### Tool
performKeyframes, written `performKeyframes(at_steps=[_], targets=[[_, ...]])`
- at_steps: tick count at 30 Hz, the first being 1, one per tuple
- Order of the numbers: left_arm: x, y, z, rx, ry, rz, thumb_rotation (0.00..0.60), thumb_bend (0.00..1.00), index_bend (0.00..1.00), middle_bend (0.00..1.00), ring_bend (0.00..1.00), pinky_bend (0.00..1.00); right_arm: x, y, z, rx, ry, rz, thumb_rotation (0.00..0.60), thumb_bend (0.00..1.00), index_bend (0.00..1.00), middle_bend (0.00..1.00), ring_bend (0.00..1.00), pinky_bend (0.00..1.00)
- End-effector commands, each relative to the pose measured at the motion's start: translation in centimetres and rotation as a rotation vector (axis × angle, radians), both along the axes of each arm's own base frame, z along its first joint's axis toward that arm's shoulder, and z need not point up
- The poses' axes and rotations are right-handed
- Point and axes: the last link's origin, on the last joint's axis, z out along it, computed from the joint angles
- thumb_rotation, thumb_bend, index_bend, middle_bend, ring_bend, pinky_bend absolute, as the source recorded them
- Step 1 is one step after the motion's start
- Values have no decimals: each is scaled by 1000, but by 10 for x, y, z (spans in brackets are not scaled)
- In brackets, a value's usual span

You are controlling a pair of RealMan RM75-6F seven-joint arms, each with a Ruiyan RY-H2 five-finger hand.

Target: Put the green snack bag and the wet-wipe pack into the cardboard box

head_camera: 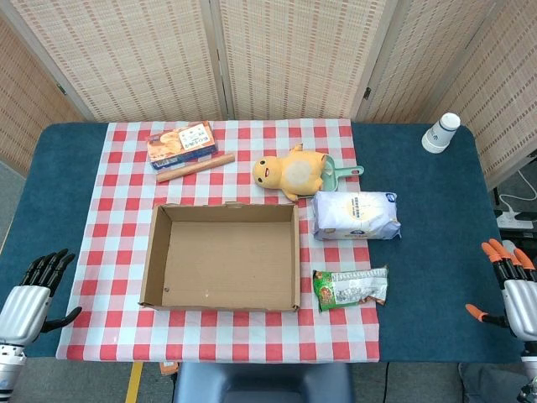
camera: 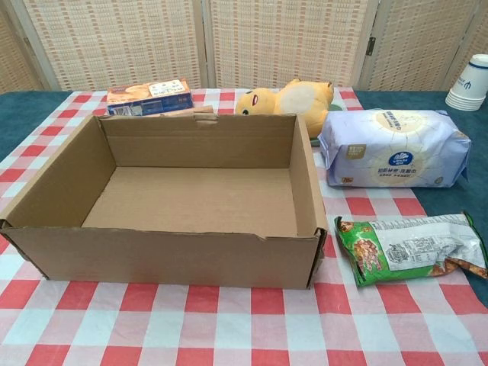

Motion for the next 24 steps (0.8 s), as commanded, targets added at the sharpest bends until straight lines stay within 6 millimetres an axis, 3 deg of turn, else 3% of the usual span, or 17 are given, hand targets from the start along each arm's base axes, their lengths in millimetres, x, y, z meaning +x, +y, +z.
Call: performKeyframes(at_steps=[1, 14, 24], targets=[[0, -1, 0, -1, 1, -3, 600, 201, 0, 0, 0, 74, 0, 0, 0, -3, 1, 0, 600, 0, 34, 0, 0, 0], [2, -1, 1, 3, -5, -15, 600, 200, 0, 0, 0, 75, 9, 3, 3, -9, 8, 35, 600, 0, 35, 0, 0, 4], [2, -4, 5, 6, -21, -15, 600, 201, 0, 0, 0, 75, 27, -13, -19, 96, 44, 172, 600, 0, 122, 24, 0, 133]])
